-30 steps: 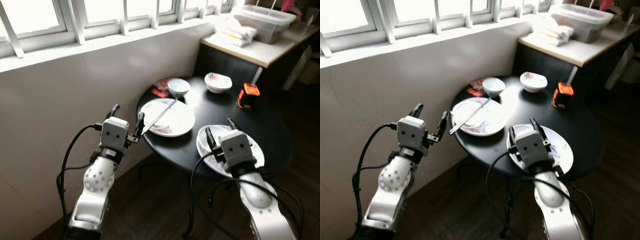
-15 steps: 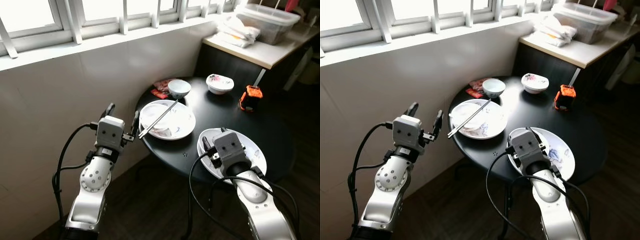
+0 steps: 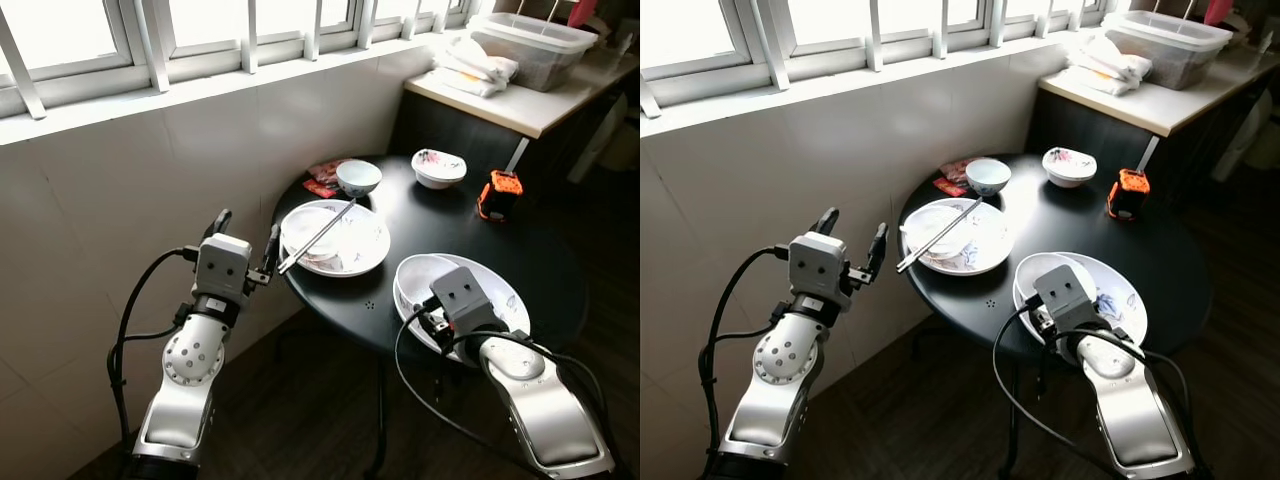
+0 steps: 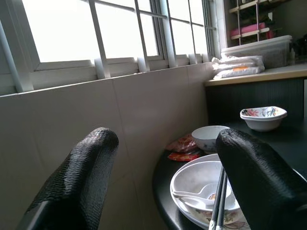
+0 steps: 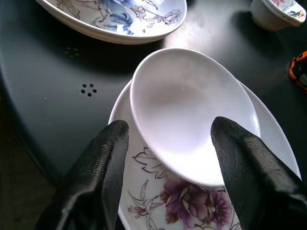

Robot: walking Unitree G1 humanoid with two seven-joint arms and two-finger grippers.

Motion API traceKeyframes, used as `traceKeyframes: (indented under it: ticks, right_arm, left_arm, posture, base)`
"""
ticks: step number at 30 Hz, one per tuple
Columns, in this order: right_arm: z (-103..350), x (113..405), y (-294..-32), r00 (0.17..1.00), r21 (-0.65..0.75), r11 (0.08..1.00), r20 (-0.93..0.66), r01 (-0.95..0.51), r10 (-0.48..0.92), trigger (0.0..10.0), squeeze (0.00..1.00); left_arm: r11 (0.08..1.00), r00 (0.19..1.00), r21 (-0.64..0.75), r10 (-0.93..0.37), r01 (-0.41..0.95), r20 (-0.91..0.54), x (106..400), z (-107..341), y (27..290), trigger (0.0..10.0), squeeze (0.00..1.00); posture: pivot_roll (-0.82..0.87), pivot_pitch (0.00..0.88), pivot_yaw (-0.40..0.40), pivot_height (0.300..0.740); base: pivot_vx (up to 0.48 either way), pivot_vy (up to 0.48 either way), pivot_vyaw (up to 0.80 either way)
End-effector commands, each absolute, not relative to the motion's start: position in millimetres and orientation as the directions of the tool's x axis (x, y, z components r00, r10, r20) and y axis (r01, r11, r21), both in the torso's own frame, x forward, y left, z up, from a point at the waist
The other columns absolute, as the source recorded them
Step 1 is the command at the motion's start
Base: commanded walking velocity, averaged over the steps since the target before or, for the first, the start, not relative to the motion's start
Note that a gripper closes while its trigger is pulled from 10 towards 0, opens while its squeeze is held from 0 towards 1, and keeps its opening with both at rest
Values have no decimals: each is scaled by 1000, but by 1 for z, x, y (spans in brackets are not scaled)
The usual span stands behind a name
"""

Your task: Kitchen organization

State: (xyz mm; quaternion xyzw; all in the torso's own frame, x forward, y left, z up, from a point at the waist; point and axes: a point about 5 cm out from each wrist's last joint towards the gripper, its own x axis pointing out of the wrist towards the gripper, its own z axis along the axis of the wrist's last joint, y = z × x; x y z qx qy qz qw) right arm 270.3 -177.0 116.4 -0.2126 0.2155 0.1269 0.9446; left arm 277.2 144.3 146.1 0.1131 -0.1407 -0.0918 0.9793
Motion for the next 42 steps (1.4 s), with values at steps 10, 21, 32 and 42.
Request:
traceKeyframes:
  ticks: [10, 21, 32, 42]
  right_arm:
    - [116, 284, -201, 834, -242, 932, -542, -270, 101, 10000, 0]
    - [114, 285, -205, 821, -275, 894, -550, -353, 154, 10000, 0]
    - [106, 280, -210, 747, -317, 807, -630, -499, 214, 10000, 0]
    - [97, 280, -239, 687, -372, 735, -705, -568, 174, 10000, 0]
  left_arm:
    - [953, 947, 258, -223, 161, 233, 278, 142, 140, 10000, 0]
    - [952, 947, 260, -224, 162, 230, 279, 142, 139, 10000, 0]
    - [952, 948, 259, -222, 161, 227, 279, 142, 139, 10000, 0]
    - [953, 949, 257, -220, 160, 227, 280, 142, 138, 10000, 0]
  posture:
    - [-58, 0, -106, 740]
    - [-56, 0, -107, 740]
    - [-58, 0, -108, 740]
    - [-61, 0, -108, 740]
  base:
    - [0, 0, 0]
    - [0, 0, 0]
    - [0, 0, 0]
    - [0, 0, 0]
